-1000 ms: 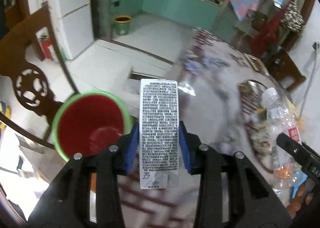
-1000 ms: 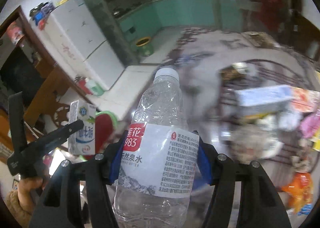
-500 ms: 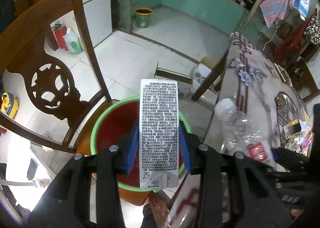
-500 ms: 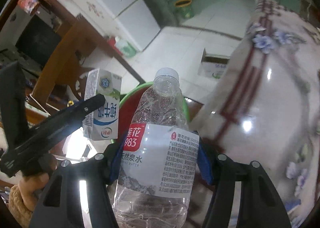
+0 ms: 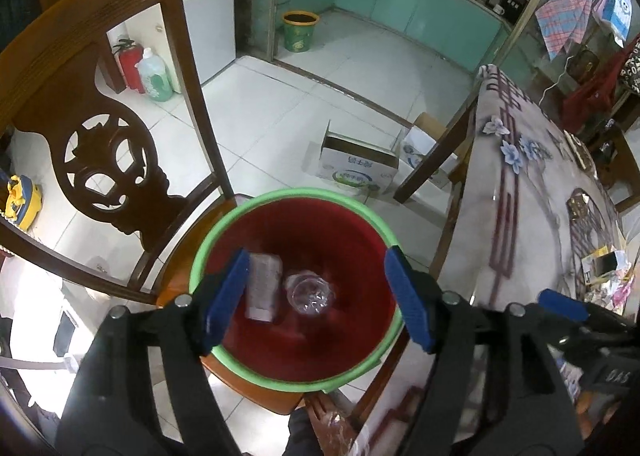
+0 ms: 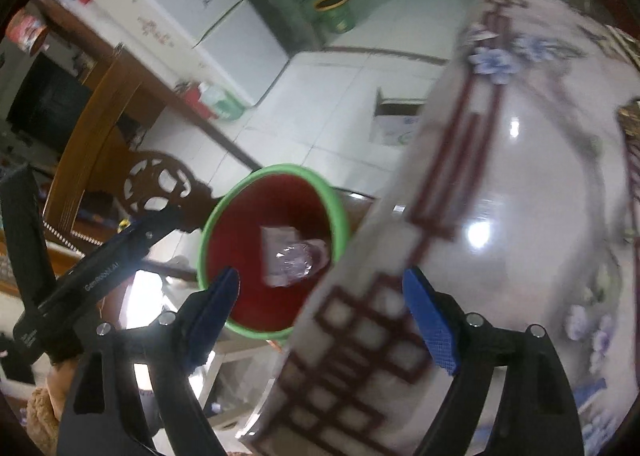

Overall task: Collect trash
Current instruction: 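Move both open tools back over the trash pile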

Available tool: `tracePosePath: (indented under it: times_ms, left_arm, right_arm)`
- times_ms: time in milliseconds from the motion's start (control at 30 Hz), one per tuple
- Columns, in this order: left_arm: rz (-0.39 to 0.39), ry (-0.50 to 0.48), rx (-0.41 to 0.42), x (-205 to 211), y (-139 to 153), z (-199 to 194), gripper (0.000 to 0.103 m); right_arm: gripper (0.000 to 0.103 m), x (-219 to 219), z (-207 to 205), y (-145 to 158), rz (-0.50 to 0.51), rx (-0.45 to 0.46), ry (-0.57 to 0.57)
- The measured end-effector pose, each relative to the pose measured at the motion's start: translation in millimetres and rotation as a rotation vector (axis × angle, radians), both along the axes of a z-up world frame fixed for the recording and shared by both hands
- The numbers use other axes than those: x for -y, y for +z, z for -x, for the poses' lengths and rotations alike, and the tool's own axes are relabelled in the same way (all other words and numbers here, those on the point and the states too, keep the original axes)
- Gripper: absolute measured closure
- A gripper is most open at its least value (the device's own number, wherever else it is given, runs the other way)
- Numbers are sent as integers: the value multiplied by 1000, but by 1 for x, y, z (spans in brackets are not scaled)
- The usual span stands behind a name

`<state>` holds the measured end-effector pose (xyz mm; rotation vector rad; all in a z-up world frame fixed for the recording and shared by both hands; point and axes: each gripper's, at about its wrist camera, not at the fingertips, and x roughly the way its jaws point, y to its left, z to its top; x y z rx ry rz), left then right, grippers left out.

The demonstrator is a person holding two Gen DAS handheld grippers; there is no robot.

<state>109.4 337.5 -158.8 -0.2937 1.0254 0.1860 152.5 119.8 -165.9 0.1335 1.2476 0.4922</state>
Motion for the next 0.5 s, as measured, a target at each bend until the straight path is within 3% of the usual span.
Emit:
tracePosePath:
  times_ms: [233, 500]
  left_arm:
    - [33, -76, 27, 42, 8, -3, 33]
    - [34, -258, 64, 153, 26, -6, 31]
  right_arm:
    - [22, 54, 24, 24, 57, 82, -113]
    - [22, 151, 60, 48, 113, 166, -237]
